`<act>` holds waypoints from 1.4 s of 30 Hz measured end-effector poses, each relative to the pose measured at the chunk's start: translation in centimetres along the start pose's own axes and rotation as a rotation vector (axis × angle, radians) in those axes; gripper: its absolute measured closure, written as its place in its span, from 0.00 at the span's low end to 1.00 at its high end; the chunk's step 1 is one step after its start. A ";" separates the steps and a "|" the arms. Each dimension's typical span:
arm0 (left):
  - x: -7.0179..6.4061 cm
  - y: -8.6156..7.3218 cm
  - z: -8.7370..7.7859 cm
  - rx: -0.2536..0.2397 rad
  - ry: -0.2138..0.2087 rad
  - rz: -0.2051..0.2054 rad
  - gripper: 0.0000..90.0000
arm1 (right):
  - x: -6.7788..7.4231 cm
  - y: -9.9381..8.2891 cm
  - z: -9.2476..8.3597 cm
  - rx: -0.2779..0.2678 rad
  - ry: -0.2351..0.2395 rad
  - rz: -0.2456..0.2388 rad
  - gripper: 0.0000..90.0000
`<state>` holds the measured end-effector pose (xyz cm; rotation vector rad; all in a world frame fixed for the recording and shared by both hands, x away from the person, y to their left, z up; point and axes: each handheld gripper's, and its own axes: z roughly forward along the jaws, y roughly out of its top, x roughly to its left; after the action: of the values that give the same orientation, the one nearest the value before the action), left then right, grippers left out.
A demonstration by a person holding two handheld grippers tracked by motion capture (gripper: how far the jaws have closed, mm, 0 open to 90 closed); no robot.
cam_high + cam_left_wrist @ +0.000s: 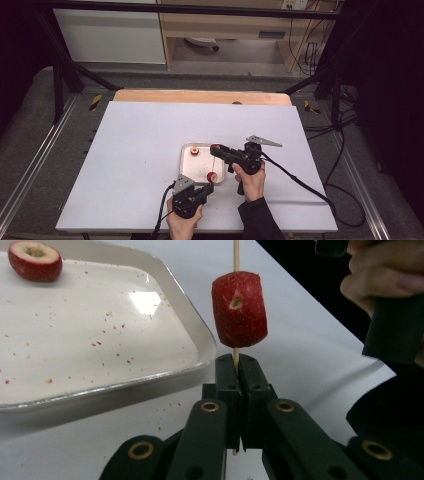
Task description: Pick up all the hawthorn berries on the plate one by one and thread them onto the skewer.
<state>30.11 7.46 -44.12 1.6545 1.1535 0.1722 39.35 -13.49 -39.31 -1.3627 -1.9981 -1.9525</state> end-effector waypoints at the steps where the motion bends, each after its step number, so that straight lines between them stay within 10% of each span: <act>1: 0.0 0.1 0.0 -0.004 0.002 -0.002 0.99 | 0.0 -0.1 0.1 0.003 0.004 0.002 0.68; 20: 1.1 1.6 0.1 -0.005 0.040 0.057 0.99 | 0.2 -1.4 0.5 0.080 0.003 -0.011 0.58; 30: 2.6 1.4 -1.3 0.040 0.084 0.135 0.99 | -0.4 -0.1 -0.8 0.140 -0.106 -0.175 0.20; 42: 4.3 1.2 -3.3 0.066 0.096 0.181 0.98 | -1.1 -0.2 -1.0 0.318 -0.166 -0.312 0.08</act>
<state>31.02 12.89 -43.46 1.8265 1.0894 0.3347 39.39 -14.85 -39.89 -1.2307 -2.5987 -1.5589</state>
